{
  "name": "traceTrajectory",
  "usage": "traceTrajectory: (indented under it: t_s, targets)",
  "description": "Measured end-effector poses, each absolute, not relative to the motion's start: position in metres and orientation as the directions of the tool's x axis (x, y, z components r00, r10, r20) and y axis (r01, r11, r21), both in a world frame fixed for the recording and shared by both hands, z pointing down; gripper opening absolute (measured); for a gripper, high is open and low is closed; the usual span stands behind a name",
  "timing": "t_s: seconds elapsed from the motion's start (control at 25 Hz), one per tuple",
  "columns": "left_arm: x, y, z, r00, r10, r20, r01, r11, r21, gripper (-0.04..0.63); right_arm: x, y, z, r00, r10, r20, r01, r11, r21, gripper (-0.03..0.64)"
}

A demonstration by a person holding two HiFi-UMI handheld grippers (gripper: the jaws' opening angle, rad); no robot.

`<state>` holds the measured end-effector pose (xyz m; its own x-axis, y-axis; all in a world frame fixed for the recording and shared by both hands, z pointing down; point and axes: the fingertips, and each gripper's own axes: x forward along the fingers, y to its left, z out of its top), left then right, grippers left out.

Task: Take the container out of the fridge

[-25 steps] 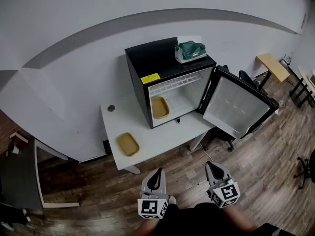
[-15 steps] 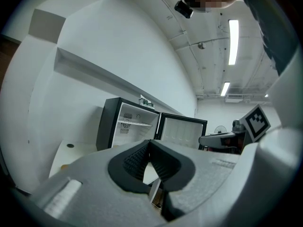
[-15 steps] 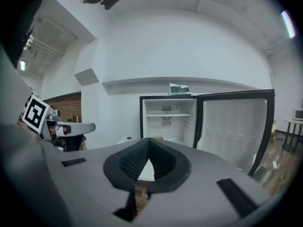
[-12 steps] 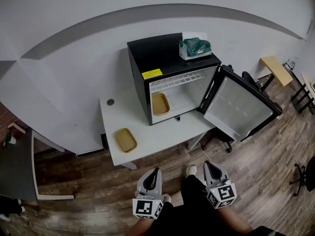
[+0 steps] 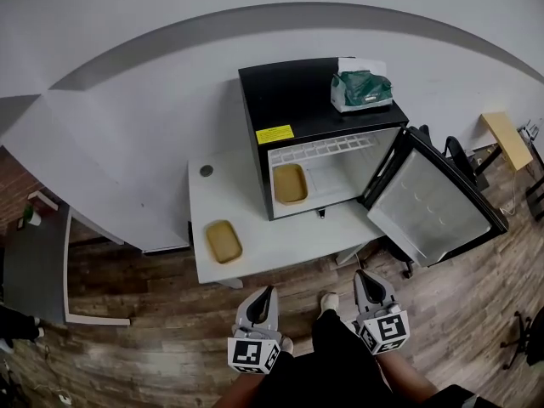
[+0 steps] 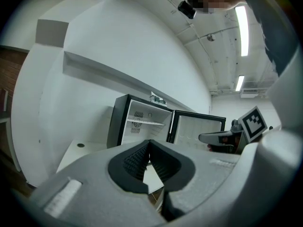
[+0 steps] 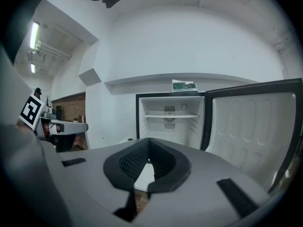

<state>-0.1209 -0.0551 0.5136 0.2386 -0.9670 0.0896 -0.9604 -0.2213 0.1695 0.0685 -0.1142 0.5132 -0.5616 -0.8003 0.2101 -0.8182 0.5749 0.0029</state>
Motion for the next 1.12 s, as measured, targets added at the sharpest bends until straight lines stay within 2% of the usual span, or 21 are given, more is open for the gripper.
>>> traceTrajectory:
  t_s: [0.48, 0.64, 0.76, 1.12]
  targets:
    - [-0.092, -0.146, 0.515, 0.193, -0.973, 0.129, -0.972, -0.172, 0.161, 0.014, 0.081, -0.208, 0.528, -0.654, -0.727, 0.208, -0.751, 0.658, -0.061, 0.000]
    - [-0.083, -0.169, 0.512, 0.192, -0.973, 0.126, -0.974, -0.173, 0.148, 0.014, 0.092, -0.238, 0.526, -0.631, -0.753, 0.187, -0.772, 0.634, -0.049, 0.000]
    - [-0.079, -0.180, 0.506, 0.171, -0.978, 0.117, -0.979, -0.155, 0.131, 0.014, 0.097, -0.254, 0.529, -0.642, -0.748, 0.170, -0.766, 0.634, -0.105, 0.000]
    - [-0.071, -0.211, 0.511, 0.094, -0.986, 0.134, -0.990, -0.078, 0.120, 0.014, 0.084, -0.291, 0.544, -0.748, -0.642, 0.169, -0.663, 0.734, -0.145, 0.000]
